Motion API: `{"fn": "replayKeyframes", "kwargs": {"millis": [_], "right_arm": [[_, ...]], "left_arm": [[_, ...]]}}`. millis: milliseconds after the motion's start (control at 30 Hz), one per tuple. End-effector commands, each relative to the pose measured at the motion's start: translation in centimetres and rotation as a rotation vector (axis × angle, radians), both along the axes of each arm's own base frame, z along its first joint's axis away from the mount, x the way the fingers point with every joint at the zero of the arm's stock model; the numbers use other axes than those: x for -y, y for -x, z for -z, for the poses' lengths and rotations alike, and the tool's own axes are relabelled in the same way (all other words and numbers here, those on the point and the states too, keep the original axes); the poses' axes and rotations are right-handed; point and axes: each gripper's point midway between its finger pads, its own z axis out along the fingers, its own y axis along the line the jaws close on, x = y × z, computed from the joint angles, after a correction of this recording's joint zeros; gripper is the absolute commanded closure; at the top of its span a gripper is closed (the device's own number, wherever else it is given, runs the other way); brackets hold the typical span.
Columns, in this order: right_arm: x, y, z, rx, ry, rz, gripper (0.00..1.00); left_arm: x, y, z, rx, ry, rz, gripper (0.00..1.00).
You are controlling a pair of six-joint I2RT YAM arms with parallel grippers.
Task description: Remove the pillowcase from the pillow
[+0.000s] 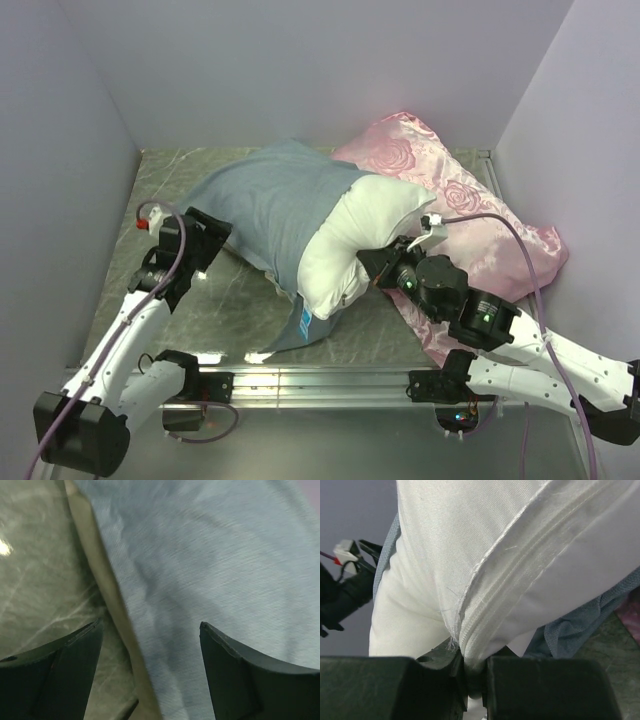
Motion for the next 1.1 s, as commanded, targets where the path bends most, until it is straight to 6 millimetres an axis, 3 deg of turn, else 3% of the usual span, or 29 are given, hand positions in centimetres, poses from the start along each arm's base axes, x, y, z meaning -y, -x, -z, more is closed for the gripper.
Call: {"fn": "replayKeyframes", "kwargs": {"millis": [0, 33, 67, 133, 167, 233, 267, 400, 500, 533, 567, 600, 833, 900, 933, 967, 1067], "right_arm": [[0.0, -0.4, -6.2, 0.102, -0.14, 0.015, 1.0], [-0.1, -0.4, -6.3, 0.103, -0.139, 0.01, 1.0], [-0.2, -0.4, -6.5, 0.103, -0.136, 0.007, 1.0], [-0.3, -0.5, -6.7, 0.107, -0.136, 0.005, 1.0], [-0.4, -0.5, -6.9, 0.109, -0.137, 0.001, 1.0], [-0.5, -0.6, -7.2, 0.111, -0.133, -0.001, 1.0], [-0.6, -0.5, -7.5, 0.113, -0.137, -0.004, 1.0], [-0.8, -0.5, -8.2, 0.118, -0.135, -0.011, 1.0], [-0.8, -0.5, -9.0, 0.124, -0.132, -0.015, 1.0], [-0.7, -0.5, -9.3, 0.129, -0.131, -0.015, 1.0], [-0.5, -0.4, -9.9, 0.133, -0.135, -0.015, 1.0], [-0.3, -0.3, -10.3, 0.139, -0.136, -0.014, 1.0], [2.3, 1.0, -14.4, 0.196, -0.172, -0.006, 1.0], [3.4, 1.6, -16.5, 0.225, -0.203, -0.003, 1.0], [3.8, 1.8, -17.3, 0.241, -0.207, -0.004, 1.0], [4.4, 2.1, -19.1, 0.264, -0.232, -0.003, 1.0], [5.7, 2.7, -21.5, 0.297, -0.235, 0.002, 1.0]], "left_arm": [[2.6, -0.2, -1.6, 0.105, 0.232, 0.105, 0.18], [2.5, -0.5, -1.9, 0.136, 0.255, 0.102, 0.18], [2.8, -0.1, -0.5, 0.114, 0.278, 0.121, 0.18], [2.9, -0.4, -0.5, 0.138, 0.327, 0.122, 0.18], [3.1, -0.3, 0.5, 0.128, 0.345, 0.126, 0.18], [3.5, -0.8, -0.7, 0.2, 0.415, 0.141, 0.2], [3.6, -0.8, 0.3, 0.195, 0.435, 0.137, 0.21], [4.3, -1.5, 0.7, 0.213, 0.523, 0.151, 0.31], [3.7, -2.1, 0.6, 0.233, 0.524, 0.114, 0.64], [3.0, -2.5, 0.6, 0.237, 0.509, 0.082, 0.85], [2.5, -3.0, 0.1, 0.246, 0.501, 0.066, 0.95], [1.9, -3.1, 0.7, 0.217, 0.48, 0.035, 0.99], [-4.5, -5.3, 0.5, 0.174, 0.323, -0.219, 0.99], [-5.0, -5.9, 1.2, 0.152, 0.313, -0.247, 0.99], [-6.5, -6.1, 1.5, 0.149, 0.301, -0.292, 0.99], [-7.0, -6.6, 2.3, 0.116, 0.28, -0.313, 0.99], [-8.7, -7.4, 4.8, 0.048, 0.253, -0.372, 0.99]]}}
